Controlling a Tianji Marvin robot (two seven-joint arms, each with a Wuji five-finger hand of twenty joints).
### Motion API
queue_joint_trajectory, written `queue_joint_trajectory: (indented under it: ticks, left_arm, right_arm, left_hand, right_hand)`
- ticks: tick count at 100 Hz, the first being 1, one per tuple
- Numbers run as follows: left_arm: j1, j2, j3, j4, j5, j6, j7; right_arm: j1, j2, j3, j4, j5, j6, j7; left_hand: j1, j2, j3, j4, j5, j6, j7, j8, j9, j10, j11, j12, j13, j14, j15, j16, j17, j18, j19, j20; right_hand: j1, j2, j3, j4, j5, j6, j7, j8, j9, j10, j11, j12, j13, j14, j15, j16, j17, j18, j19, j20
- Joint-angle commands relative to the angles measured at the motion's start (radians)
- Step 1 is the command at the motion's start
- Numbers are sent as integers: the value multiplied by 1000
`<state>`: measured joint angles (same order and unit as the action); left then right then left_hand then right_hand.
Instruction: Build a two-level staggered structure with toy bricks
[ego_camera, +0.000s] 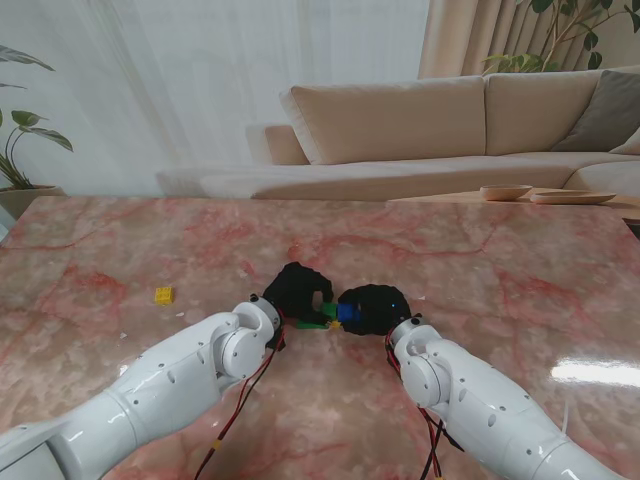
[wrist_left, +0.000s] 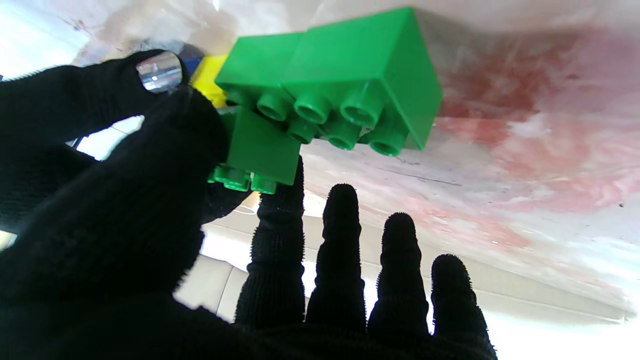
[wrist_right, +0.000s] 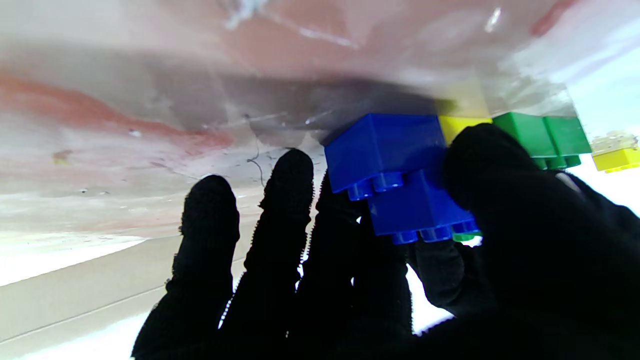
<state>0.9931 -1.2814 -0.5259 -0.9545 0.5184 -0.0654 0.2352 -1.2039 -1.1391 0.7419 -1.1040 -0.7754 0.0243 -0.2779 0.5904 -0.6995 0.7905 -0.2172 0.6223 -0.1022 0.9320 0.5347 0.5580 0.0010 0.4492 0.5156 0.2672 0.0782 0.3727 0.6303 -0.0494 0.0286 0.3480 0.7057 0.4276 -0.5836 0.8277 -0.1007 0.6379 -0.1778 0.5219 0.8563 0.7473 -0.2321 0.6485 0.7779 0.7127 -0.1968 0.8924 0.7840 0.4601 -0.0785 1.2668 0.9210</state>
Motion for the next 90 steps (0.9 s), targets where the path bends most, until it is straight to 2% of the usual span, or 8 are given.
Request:
queue_joint_trajectory:
  ticks: [1, 11, 16, 25, 48, 90]
  left_arm:
    - [-1, 0, 6, -2, 6, 2, 1]
    - [-2, 0, 8, -2, 9, 3, 1]
    - [-2, 1, 8, -4, 11, 5, 0]
    - [-2, 2, 8, -6, 12, 4, -1]
    - [-4, 3, 9, -2, 14, -8, 2]
    - [1, 12, 2, -10, 20, -27, -7]
  right_arm:
    - [-18, 1, -6, 20, 4, 4, 24]
    - [-18, 0, -6, 21, 4, 4, 23]
    - [-18, 1, -7, 21, 3, 4, 23]
    - [-19, 1, -6, 19, 2, 5, 24]
    - [-19, 1, -5, 18, 2, 6, 25]
    - [-18, 2, -6, 19, 2, 6, 26]
  left_hand:
    - [-40, 41, 52, 20, -25, -8, 19, 39, 7, 0, -8, 10, -19, 22, -22, 0, -25, -5, -37, 16]
    - [-58, 49, 64, 31, -43, 0, 11, 59, -2, 0, -10, 10, -24, 22, -25, -1, -27, -6, -42, 21]
    - [-78, 53, 86, 63, -55, 11, -3, 79, -6, 1, -11, 9, -28, 23, -25, -1, -27, -6, -50, 25]
    - [-92, 51, 89, 77, -71, 19, -11, 90, -10, 1, -11, 9, -30, 23, -26, -1, -28, -7, -53, 28]
    - [-105, 33, 78, 77, -98, 22, -23, 105, -22, -1, -15, 8, -37, 23, -30, -2, -32, -7, -63, 33]
    - [-112, 22, 78, 73, -74, 19, -23, 126, -21, 0, -21, 4, -37, 24, -36, -5, -34, -7, -82, 44]
  right_hand:
    - [-18, -13, 32, -30, 18, 1, 19, -8, 33, 34, -26, -22, 30, 6, -14, -3, 7, -5, 32, 10]
    - [-18, -14, 34, -30, 19, 0, 19, -8, 35, 33, -25, -21, 30, 5, -13, -3, 7, -6, 33, 10]
    - [-18, -15, 35, -31, 19, 0, 19, -8, 34, 34, -26, -21, 31, 4, -13, -3, 8, -6, 33, 10]
    - [-18, -15, 37, -31, 19, 1, 20, -8, 36, 34, -25, -21, 33, 5, -12, -2, 9, -6, 34, 10]
    - [-18, -14, 36, -32, 22, 1, 20, -8, 37, 33, -25, -21, 33, 4, -12, -2, 9, -5, 34, 10]
    - [-18, -15, 36, -31, 21, 0, 20, -8, 38, 33, -25, -21, 34, 5, -12, -2, 10, -6, 35, 10]
